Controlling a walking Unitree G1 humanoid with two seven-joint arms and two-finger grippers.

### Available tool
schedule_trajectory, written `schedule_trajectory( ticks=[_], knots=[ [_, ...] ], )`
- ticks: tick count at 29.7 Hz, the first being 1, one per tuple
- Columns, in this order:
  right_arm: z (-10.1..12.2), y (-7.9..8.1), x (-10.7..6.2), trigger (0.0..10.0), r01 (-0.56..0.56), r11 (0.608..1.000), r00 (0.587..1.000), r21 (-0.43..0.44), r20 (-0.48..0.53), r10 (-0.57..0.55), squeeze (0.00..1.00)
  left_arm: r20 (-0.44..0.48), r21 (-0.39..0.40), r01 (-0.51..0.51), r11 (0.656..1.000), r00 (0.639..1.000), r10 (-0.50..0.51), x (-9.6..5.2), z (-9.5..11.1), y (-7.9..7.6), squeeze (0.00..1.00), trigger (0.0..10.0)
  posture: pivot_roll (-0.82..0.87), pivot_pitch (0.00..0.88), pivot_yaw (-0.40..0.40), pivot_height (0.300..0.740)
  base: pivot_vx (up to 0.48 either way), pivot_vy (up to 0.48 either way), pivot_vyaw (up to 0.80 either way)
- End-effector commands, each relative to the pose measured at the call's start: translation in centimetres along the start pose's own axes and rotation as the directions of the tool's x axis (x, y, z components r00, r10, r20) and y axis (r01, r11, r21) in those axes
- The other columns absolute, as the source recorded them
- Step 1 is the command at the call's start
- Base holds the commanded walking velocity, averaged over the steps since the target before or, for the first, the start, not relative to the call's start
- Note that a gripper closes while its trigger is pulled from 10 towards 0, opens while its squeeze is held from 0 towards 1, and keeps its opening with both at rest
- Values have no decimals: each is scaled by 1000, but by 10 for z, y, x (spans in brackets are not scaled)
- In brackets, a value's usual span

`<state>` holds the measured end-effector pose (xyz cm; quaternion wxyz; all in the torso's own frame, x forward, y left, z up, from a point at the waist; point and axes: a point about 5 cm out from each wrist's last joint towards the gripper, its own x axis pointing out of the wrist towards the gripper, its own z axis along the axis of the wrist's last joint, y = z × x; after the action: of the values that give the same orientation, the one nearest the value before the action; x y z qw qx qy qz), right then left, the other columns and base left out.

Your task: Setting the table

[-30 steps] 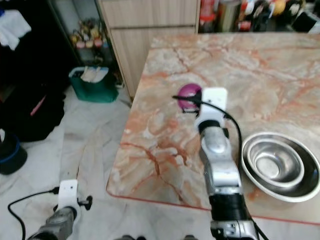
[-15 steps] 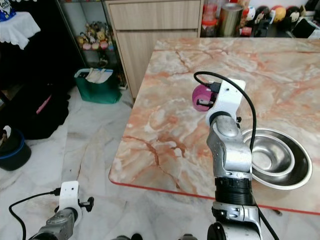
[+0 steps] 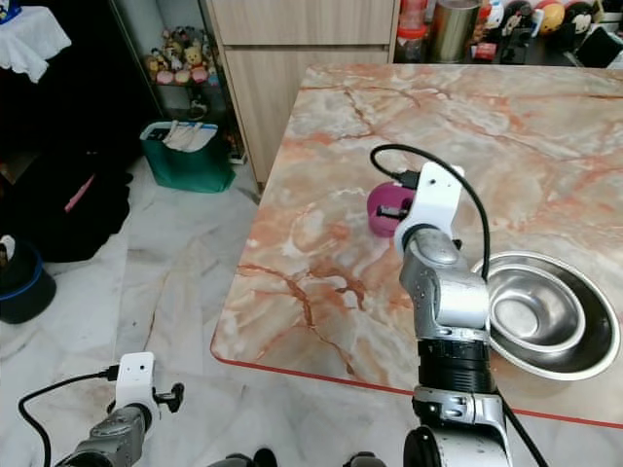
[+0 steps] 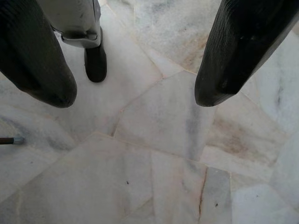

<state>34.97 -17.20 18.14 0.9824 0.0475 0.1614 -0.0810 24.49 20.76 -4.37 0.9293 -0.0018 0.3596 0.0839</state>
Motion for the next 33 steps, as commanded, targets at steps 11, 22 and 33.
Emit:
schedule_trajectory(
  ticks=[11, 22, 33],
  knots=[
    [13, 3, -8, 10000, 20, 998, 1000, 52, 3, -21, 0, -52, 11, -2, 1000, 999, 3, -2, -13, 4, 0, 10000, -111, 153, 67, 740, 0, 0, 0],
    [17, 6, -19, 10000, 33, 996, 999, 82, -6, -33, 0, -56, 10, 3, 1000, 998, -3, -3, -15, 3, 0, 10000, -121, 153, 58, 740, 0, 0, 0],
    [16, 3, -31, 10000, 69, 993, 997, 95, -36, -66, 0, -58, 4, 10, 1000, 998, -9, -3, -15, 1, 0, 10000, -131, 158, 48, 740, 0, 0, 0]
  ],
)
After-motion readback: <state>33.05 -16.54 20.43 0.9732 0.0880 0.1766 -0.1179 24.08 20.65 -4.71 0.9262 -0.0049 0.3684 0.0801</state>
